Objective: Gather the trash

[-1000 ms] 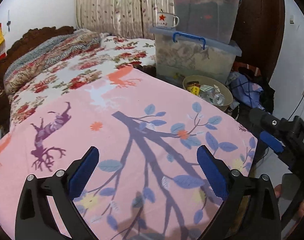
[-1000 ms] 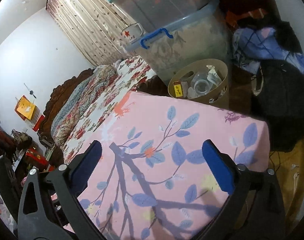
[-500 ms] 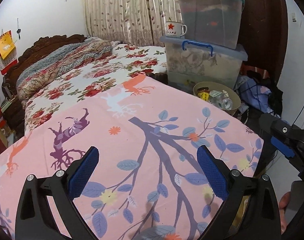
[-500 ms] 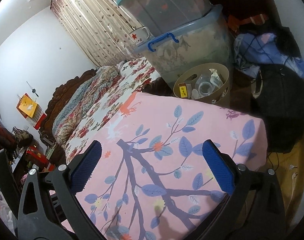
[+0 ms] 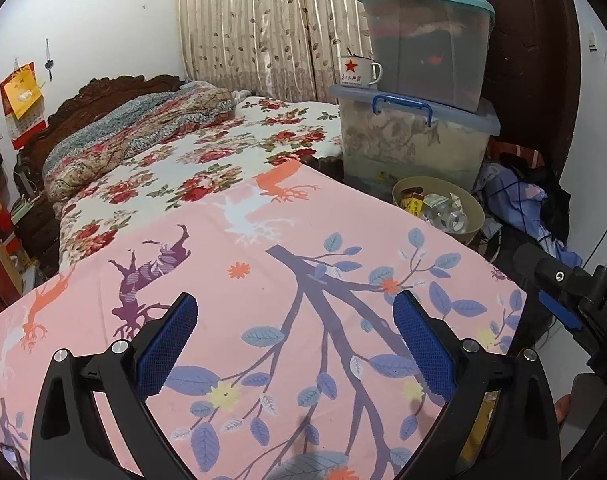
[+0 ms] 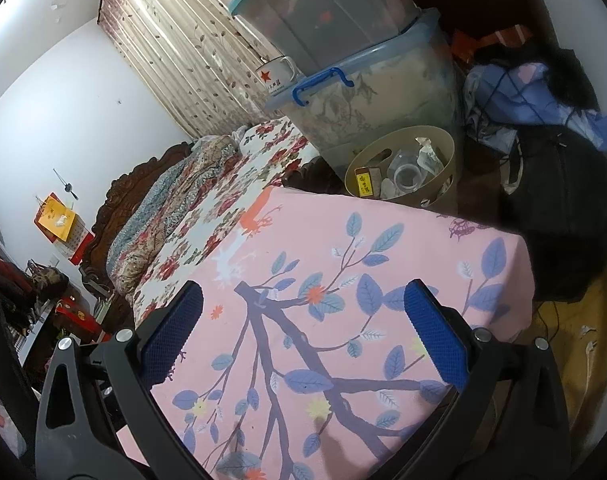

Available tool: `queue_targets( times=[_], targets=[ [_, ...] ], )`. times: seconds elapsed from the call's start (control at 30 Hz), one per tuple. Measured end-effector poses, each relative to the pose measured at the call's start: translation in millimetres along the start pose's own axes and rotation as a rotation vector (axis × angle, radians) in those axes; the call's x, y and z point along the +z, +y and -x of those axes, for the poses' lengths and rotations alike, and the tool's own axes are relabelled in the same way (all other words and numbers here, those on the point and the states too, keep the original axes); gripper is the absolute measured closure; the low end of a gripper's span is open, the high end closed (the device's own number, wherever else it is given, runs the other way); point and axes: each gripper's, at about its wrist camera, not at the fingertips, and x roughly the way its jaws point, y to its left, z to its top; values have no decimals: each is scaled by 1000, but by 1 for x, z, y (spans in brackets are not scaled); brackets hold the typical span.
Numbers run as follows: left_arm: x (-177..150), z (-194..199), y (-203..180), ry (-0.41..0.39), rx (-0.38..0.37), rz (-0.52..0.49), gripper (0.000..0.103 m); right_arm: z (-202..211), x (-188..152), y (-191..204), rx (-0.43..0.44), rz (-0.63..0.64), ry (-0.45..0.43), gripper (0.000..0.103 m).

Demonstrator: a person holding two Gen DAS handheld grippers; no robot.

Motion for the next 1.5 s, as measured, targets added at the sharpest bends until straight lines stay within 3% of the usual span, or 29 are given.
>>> queue_targets(
  times=[1.5],
  targets=[
    [2, 13, 0, -31, 67, -26, 9, -8, -4, 7, 42, 8, 37, 4]
  ],
)
